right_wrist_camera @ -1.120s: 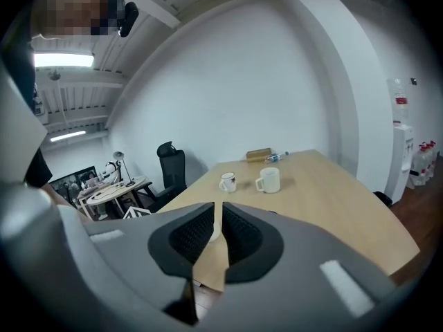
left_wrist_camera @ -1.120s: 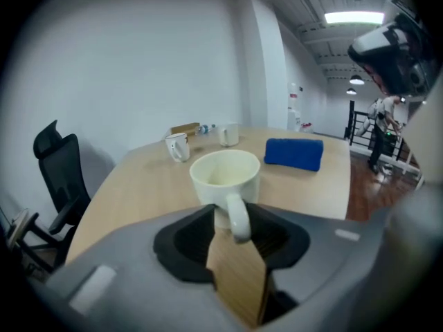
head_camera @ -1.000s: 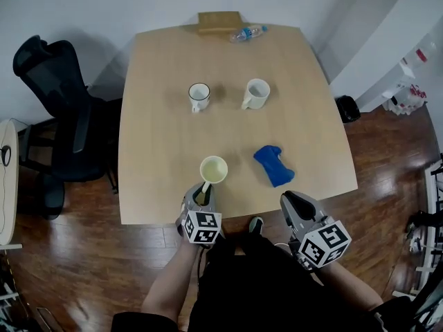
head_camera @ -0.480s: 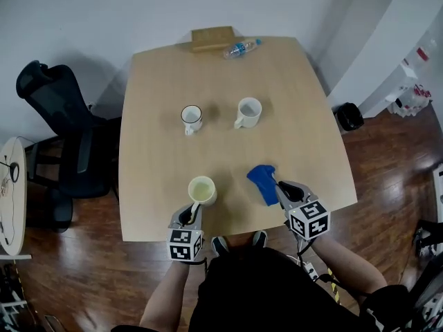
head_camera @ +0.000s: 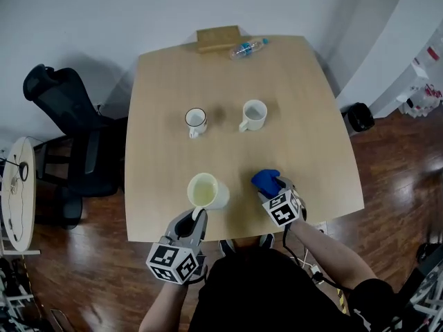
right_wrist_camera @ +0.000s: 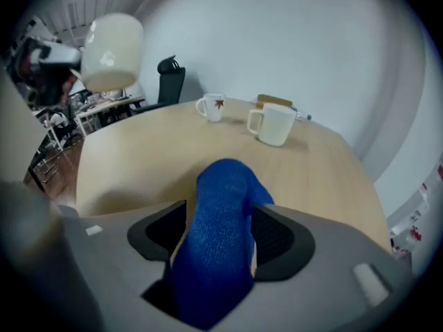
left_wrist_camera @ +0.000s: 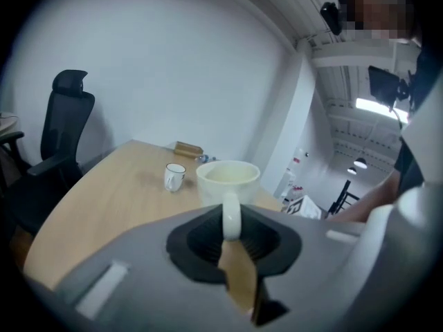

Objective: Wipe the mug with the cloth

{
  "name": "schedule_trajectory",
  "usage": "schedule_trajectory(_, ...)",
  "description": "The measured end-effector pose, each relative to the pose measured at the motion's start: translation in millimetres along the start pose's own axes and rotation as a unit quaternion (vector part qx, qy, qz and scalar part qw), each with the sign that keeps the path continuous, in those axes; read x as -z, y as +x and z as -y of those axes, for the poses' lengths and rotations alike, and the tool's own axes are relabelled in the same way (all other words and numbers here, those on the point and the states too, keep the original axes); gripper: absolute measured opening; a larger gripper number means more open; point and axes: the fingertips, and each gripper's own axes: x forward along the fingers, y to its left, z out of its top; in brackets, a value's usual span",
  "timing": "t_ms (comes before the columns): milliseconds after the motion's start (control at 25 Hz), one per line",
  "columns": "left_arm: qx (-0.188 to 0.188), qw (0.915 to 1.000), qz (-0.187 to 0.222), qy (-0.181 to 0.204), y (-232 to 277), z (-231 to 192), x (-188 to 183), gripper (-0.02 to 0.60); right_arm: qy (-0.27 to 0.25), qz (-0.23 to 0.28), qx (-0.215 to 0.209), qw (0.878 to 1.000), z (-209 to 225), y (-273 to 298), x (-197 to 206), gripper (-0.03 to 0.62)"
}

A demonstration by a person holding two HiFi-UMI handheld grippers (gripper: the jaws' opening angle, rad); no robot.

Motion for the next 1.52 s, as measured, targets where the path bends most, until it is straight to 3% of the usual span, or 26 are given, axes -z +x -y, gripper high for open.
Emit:
schedule_trajectory(40, 0.004, 1.0000, 0.001, 0.001, -1, 6, -5, 0.044, 0.005, -0.011, 0.006, 1.000, 3, 6, 6, 0.277)
schedule_trajectory(80, 0.008, 1.0000, 0.001, 0.003, -1, 11, -8, 0.044, 0.011, -0.013, 0.010, 1.000, 5, 9, 9, 0.184)
schedule_trajectory(160, 0.013, 0.9999, 0.000, 0.005, -1, 17, -12, 0.044, 0.017, -0.002, 0.010, 1.000, 9, 9, 8, 0.127)
schedule_trajectory(320, 0.026, 0.9996, 0.004, -0.004, 6, 14, -6, 0.044, 0.039, 0.027, -0.004, 0.999, 14, 5, 5, 0.115)
schedule_trajectory(440, 0.038, 0.9992, 0.005, -0.014, 12, 13, -12, 0.044, 0.083, 0.106, -0.017, 0.991, 26, -22, -26, 0.115)
schedule_trajectory(560, 0.059, 0.9981, 0.011, -0.012, 16, 19, -31, 0.043, 0.088, 0.246, -0.034, 0.965, 35, -97, -103, 0.115)
schedule_trajectory(680, 0.091, 0.9948, 0.028, -0.037, 20, 30, -61, 0.043, 0.013, 0.394, -0.065, 0.917, 16, -199, -194, 0.117)
schedule_trajectory(760, 0.111, 0.9905, 0.046, -0.066, 25, 36, -82, 0.043, -0.047, 0.459, -0.094, 0.882, -12, -256, -238, 0.117)
schedule_trajectory(800, 0.121, 0.9877, 0.057, -0.081, 28, 38, -91, 0.044, -0.083, 0.469, -0.102, 0.873, -27, -270, -250, 0.117)
schedule_trajectory(880, 0.136, 0.9822, 0.073, -0.107, 34, 44, -109, 0.044, -0.177, 0.448, -0.089, 0.872, -55, -272, -254, 0.117)
schedule_trajectory(920, 0.141, 0.9801, 0.079, -0.115, 36, 48, -117, 0.044, -0.227, 0.436, -0.069, 0.868, -67, -267, -255, 0.117)
schedule_trajectory(1000, 0.151, 0.9772, 0.087, -0.121, 39, 58, -127, 0.043, -0.312, 0.429, -0.014, 0.848, -83, -258, -256, 0.117)
schedule_trajectory(1080, 0.158, 0.9765, 0.090, -0.116, 40, 66, -129, 0.043, -0.366, 0.425, 0.033, 0.827, -91, -253, -254, 0.117)
schedule_trajectory(1160, 0.165, 0.9764, 0.088, -0.109, 39, 70, -128, 0.043, -0.383, 0.421, 0.050, 0.821, -91, -254, -254, 0.117)
schedule_trajectory(1240, 0.176, 0.9753, 0.084, -0.103, 35, 73, -126, 0.044, -0.364, 0.420, 0.041, 0.830, -81, -261, -256, 0.117)
schedule_trajectory(1320, 0.197, 0.9729, 0.076, -0.095, 29, 77, -124, 0.044, -0.311, 0.427, 0.004, 0.849, -64, -273, -261, 0.117)
schedule_trajectory(1400, 0.224, 0.9692, 0.064, -0.079, 21, 83, -123, 0.044, -0.194, 0.440, -0.086, 0.873, -47, -285, -267, 0.117)
schedule_trajectory(1440, 0.240, 0.9666, 0.058, -0.069, 15, 86, -122, 0.046, -0.120, 0.443, -0.148, 0.876, -39, -290, -270, 0.117)
schedule_trajectory(1480, 0.257, 0.9632, 0.053, -0.060, 8, 90, -121, 0.046, -0.055, 0.439, -0.215, 0.871, -32, -293, -271, 0.117)
schedule_trajectory(1520, 0.276, 0.9586, 0.047, -0.051, 1, 96, -121, 0.046, -0.010, 0.431, -0.283, 0.857, -25, -294, -270, 0.117)
